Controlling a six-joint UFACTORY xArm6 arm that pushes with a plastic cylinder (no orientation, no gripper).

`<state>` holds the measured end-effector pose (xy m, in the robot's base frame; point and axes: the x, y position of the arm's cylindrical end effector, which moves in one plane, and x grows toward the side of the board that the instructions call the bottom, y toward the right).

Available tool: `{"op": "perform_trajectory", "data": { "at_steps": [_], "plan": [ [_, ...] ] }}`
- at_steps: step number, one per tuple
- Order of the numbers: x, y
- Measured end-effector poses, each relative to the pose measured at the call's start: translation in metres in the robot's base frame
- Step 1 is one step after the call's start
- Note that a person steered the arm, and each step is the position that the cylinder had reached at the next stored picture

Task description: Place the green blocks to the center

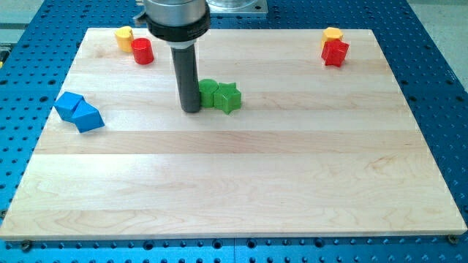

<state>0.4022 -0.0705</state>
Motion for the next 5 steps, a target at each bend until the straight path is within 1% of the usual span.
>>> {"op": "perform_trajectory", "data": {
  "at_steps": [1,2,3,4,5],
  "plan": [
    [-0.024,-0.036],
    [-0.039,0.003],
    [-0.032,0.016],
    [-0.032,0.016],
    [-0.05,0.02]
  ]
}}
